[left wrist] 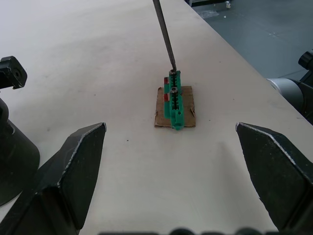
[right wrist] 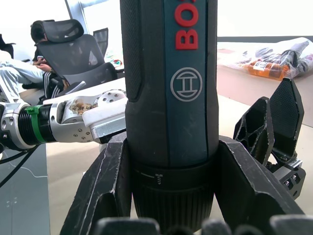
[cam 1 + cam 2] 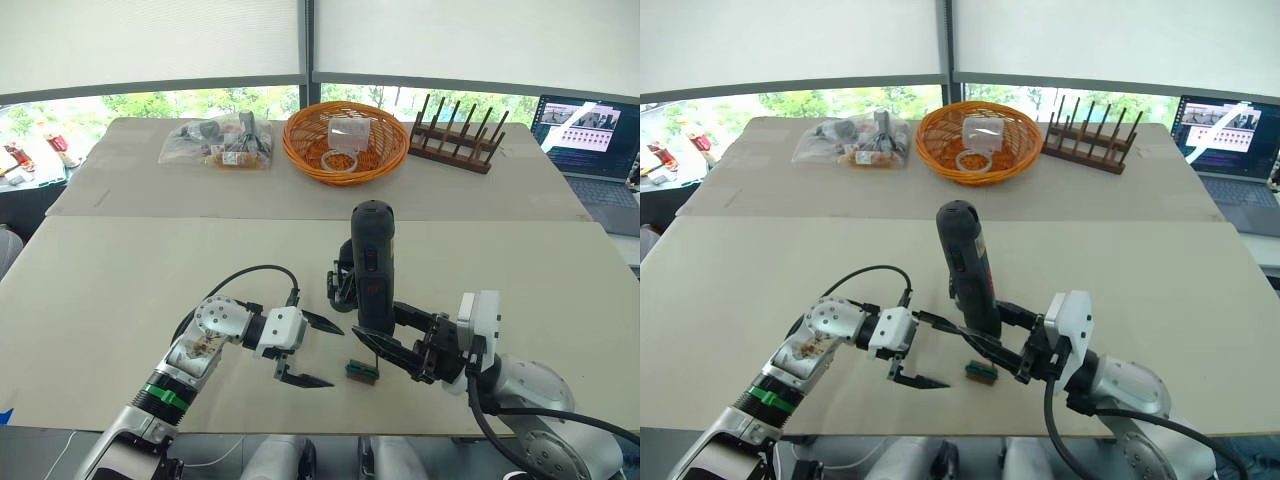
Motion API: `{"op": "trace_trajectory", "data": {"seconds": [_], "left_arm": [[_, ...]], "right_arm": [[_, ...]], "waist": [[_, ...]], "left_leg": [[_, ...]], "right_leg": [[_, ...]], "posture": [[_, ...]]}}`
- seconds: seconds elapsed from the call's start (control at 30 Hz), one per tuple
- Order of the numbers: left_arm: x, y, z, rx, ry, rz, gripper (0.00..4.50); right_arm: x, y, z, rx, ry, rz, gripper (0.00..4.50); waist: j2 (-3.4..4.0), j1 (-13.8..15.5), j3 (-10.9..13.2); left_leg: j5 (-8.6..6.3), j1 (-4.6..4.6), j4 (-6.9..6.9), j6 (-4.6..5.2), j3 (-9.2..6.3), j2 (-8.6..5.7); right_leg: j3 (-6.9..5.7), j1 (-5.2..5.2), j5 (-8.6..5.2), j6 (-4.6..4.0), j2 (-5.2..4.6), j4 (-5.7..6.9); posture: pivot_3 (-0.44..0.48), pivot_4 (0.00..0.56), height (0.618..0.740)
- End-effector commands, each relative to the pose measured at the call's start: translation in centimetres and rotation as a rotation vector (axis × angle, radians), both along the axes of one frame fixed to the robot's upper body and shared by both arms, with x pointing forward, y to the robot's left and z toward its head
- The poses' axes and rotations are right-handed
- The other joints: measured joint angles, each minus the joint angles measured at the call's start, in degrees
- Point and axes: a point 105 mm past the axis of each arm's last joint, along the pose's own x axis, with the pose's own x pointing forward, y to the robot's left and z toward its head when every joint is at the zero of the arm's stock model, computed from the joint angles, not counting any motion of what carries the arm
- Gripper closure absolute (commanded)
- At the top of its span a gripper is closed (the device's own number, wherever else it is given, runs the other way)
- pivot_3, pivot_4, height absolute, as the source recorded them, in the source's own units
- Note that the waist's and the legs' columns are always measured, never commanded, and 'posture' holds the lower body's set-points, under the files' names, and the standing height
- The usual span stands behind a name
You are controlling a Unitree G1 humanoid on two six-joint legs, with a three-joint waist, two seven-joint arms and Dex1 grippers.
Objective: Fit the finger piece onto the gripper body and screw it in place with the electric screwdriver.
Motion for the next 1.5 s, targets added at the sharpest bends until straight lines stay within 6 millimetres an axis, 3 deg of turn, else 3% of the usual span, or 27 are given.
{"op": "trace_trajectory", "data": {"seconds": [0.03, 0.87, 1.2, 1.5], "left_arm": [[0.0, -0.3, 0.9, -0.02, -0.051, -0.025, 0.0], [0.1, -0.3, 0.8, -0.022, -0.042, -0.018, 0.0], [0.3, 0.6, 1.4, -0.034, 0.043, 0.046, 0.0], [0.0, 1.4, 2.3, -0.071, 0.06, 0.12, 0.0]], "right_arm": [[-0.5, 0.1, 1.2, 0.03, -0.053, 0.017, 2.59], [-0.6, 0.4, 1.6, 0.033, -0.096, 0.036, 2.59], [-1.7, 0.8, 4.2, 0.06, -0.144, 0.078, 2.59], [-1.4, 1.3, 7.9, 0.068, -0.174, 0.204, 2.59]], "waist": [[0.0, 0.0, 0.0], [0.0, 0.0, 0.0], [0.0, -0.06, 0.0], [0.0, -0.15, 0.0]], "left_leg": [[0.0, 0.0, 0.0, 0.0, 0.0, 0.0], [0.0, 0.0, 0.0, 0.0, 0.0, 0.0], [0.0, 0.0, 0.0, 0.0, 0.0, 0.0], [0.0, 0.0, -0.01, -0.01, 0.0, 0.01]], "right_leg": [[0.0, 0.0, 0.0, 0.0, 0.0, 0.0], [0.0, 0.01, 0.0, 0.0, -0.01, 0.0], [0.0, -0.02, 0.0, 0.0, 0.04, 0.01], [0.02, -0.03, 0.0, -0.01, -0.12, -0.01]], "posture": [[0.0, 0.15, 0.74], [0.0, 0.15, 0.74], [0.0, 0.15, 0.74], [0.0, 0.15, 0.74]]}}
